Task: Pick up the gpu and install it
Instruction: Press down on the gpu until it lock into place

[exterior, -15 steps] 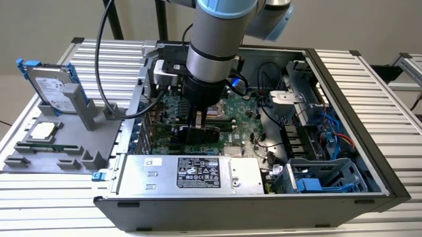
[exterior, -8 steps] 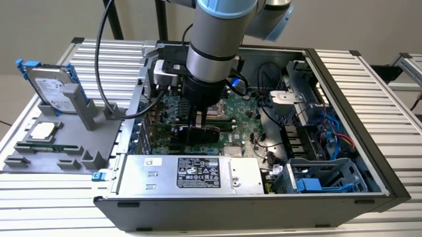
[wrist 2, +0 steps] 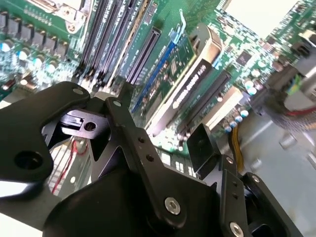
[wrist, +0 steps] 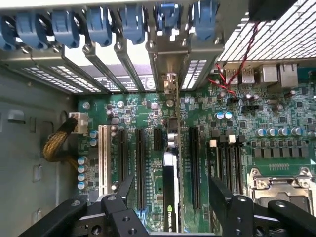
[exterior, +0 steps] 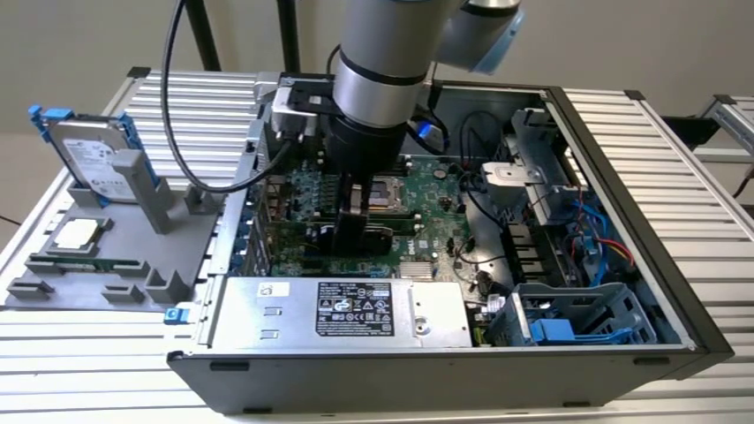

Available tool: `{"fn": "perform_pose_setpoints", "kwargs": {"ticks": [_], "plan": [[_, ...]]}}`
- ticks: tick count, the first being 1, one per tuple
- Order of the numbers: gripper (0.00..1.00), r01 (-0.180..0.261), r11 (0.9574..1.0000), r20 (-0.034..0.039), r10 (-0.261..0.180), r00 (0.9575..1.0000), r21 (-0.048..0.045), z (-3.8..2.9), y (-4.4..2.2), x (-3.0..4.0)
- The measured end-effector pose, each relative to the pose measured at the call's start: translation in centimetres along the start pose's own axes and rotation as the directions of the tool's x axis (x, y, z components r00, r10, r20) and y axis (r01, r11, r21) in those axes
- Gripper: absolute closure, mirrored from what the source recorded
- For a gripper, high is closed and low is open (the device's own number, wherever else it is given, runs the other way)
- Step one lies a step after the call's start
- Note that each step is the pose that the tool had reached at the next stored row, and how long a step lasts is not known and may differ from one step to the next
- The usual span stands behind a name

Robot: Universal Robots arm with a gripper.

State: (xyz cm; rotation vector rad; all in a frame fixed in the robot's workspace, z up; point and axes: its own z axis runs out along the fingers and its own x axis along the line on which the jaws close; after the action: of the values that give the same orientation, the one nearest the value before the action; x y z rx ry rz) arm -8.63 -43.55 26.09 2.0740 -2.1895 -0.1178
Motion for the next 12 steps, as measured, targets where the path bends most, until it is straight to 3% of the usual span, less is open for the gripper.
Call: {"fn": "perform_pose_setpoints", "kwargs": {"ticks": [12], "plan": [[0.00,0.000,1.0000,0.0000,0.000,1.0000,0.0000,-0.48,0.09,0.02]]}}
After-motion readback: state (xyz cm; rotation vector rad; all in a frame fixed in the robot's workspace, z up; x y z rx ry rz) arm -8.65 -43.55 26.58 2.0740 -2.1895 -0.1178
